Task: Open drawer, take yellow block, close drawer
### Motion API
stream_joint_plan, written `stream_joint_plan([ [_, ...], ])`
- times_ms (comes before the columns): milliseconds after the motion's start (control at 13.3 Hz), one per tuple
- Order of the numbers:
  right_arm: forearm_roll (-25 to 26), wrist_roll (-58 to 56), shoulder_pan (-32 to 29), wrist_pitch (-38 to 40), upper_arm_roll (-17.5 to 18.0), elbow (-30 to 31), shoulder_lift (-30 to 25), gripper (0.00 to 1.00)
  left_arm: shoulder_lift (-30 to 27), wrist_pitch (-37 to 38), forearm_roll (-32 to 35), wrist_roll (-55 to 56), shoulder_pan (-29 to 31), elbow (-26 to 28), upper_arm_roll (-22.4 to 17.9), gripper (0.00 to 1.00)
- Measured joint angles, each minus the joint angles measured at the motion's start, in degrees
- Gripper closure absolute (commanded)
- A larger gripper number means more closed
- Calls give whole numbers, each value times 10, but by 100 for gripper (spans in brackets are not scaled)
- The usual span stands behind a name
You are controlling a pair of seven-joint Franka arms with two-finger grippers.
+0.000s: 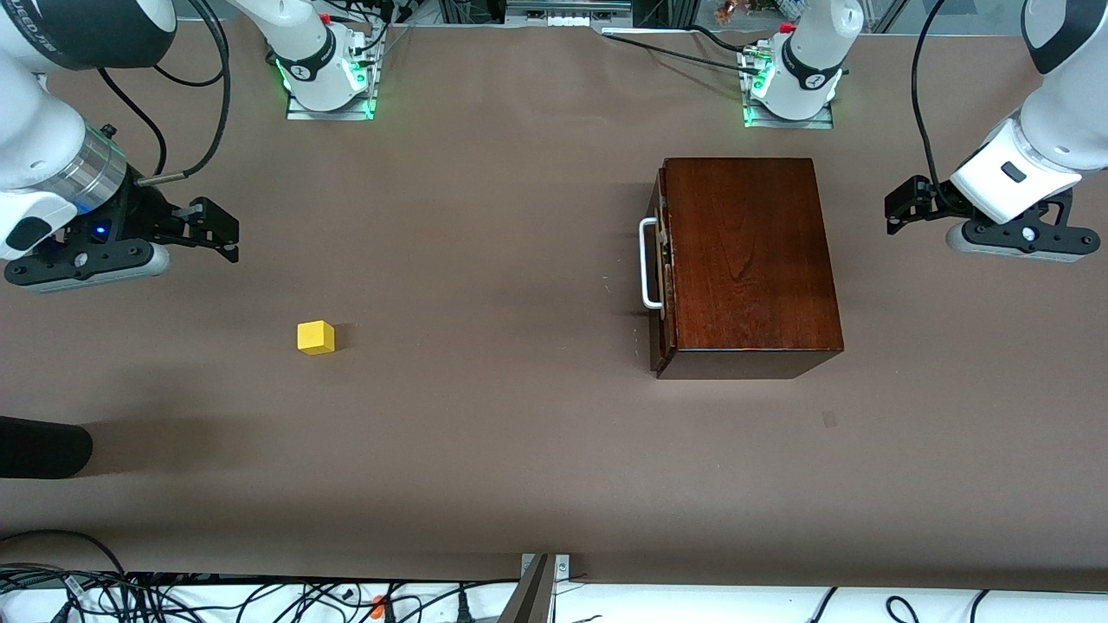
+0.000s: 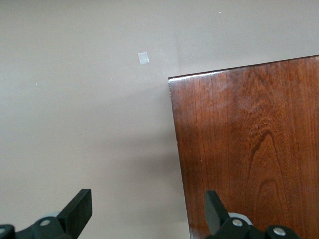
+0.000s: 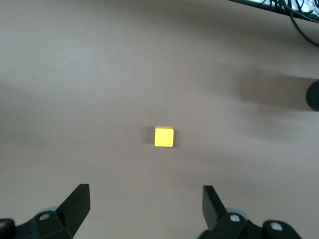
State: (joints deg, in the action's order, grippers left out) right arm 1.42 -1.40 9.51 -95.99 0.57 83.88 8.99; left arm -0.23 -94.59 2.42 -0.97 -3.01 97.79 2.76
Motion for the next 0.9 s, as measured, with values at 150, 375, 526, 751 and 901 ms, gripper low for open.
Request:
stream_joint_plan([
  [150, 0, 0, 0, 0, 0, 0, 0, 0, 3, 3, 0, 2, -4, -7, 0, 0],
  [375, 0, 0, 0, 0, 0, 0, 0, 0, 8, 7, 0, 3, -5, -15, 0, 0],
  [526, 0, 0, 0, -1, 0, 0, 0, 0, 11, 9, 0, 3, -5, -17, 0, 0],
  [751, 0, 0, 0, -1, 0, 0, 0, 0, 13, 11, 0, 3, -5, -19, 0, 0],
  [901, 0, 0, 0, -1, 0, 0, 0, 0, 13, 11, 0, 3, -5, -20, 0, 0],
])
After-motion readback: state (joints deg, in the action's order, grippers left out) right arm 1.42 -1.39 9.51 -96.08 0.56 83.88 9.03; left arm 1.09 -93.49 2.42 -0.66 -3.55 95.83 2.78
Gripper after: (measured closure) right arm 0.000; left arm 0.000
